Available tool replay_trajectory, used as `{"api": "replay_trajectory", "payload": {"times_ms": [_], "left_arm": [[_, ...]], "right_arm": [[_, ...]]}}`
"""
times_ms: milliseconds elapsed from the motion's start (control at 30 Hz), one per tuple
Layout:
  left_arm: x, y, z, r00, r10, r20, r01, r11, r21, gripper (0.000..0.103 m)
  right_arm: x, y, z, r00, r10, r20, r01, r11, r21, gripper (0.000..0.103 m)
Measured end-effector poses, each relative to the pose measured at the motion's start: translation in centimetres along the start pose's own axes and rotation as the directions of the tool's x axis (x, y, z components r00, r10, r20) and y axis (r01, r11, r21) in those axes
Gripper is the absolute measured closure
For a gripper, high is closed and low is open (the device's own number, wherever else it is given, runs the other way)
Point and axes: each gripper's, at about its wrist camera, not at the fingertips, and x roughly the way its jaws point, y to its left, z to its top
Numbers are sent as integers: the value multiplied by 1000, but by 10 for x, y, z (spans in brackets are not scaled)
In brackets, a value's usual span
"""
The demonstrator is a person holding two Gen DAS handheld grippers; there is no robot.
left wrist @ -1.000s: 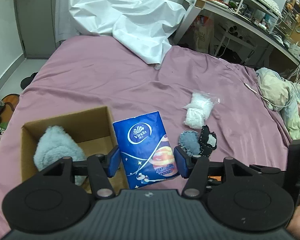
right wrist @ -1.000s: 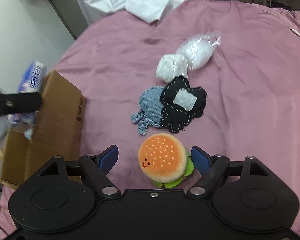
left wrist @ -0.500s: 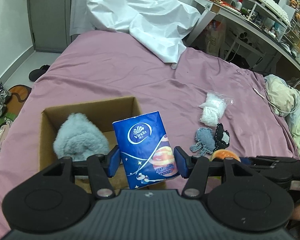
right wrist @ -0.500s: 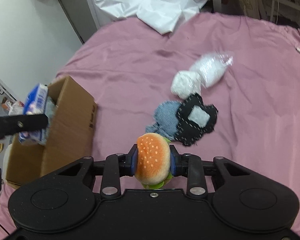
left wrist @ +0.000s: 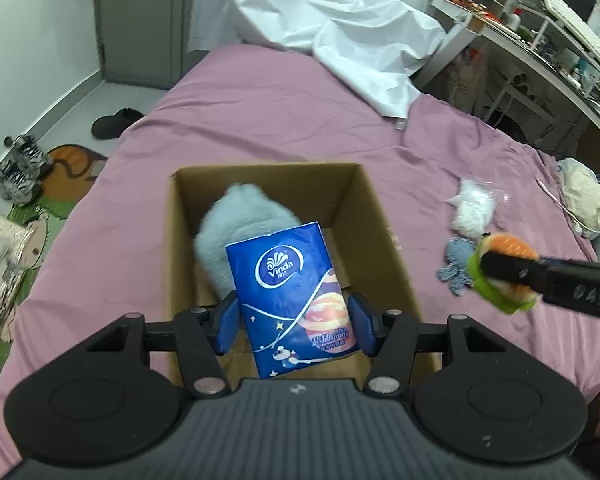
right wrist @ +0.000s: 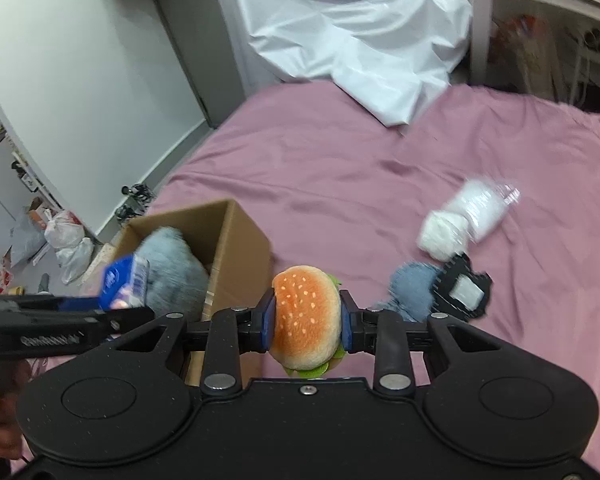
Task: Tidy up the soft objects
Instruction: 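Carry the tissue pack and burger plush over the box with both grippers, then open both grippers to drop the tissue pack and burger into the box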
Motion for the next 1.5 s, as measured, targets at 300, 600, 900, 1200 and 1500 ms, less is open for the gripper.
{"api": "replay_trajectory", "payload": {"times_ms": [300,600,900,1200,1500], "left_arm": [[-3,27,-2,1000,-3,16,4,999,-49,47],[-3,42,-4,998,-61,18,63,993,-98,42],[-16,47,-6,996,-76,39,80,990,-113,32],[-29,51,-3,998,-28,60,36,992,-124,19],[-40,26,-4,992,-11,130,20,998,-66,15]], "right_arm": [[0,41,14,999,23,34,-20,998,-66,72],[11,75,16,999,47,25,-43,991,-126,72],[18,94,29,997,61,54,-52,987,-149,56],[4,84,29,992,53,113,-38,991,-131,3],[-4,50,14,996,7,84,-4,999,-35,0]]}}
